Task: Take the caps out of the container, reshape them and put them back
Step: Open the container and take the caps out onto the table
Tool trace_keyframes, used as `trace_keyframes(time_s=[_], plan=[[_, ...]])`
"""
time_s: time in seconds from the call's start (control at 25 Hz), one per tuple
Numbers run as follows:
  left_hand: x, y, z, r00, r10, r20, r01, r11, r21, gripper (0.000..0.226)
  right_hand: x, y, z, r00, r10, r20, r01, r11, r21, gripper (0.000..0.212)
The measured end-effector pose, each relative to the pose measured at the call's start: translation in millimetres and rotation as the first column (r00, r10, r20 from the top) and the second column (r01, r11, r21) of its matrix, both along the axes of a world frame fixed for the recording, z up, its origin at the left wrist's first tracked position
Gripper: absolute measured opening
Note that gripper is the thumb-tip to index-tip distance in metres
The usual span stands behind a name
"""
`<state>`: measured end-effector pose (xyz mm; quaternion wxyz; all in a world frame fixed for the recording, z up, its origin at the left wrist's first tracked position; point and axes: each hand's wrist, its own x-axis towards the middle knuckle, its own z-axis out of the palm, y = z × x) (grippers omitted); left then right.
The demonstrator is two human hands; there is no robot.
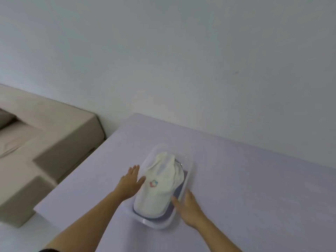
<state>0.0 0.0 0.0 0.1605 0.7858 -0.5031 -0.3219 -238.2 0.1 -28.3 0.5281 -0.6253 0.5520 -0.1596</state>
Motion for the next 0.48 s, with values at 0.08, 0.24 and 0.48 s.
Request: trace_keyframes(time_s=[0.08,0.24,0.48], plan=[[8.7,10.7,-6.5,0.993,0.089,-0.075,-0.083,0.993,0.078,0.074,13.1,7.6,-12.9,0.986,-0.131,0.106,0.120,0.987,0.104,0.077],[12.1,29.6,-24.0,0.942,0.191,-0.275,-0.165,0.980,0.114,0.065,28.0,16.7,-29.1,0.967,-0.202,0.157,0.177,0.971,0.160,0.056],[-58.3,25.7,-9.1,0.951,0.120,-0.286,-0.137,0.990,-0.041,0.057,-48.4,6.0,-13.9,0.931,-0.319,0.176,0.286,0.939,0.189,0.068]])
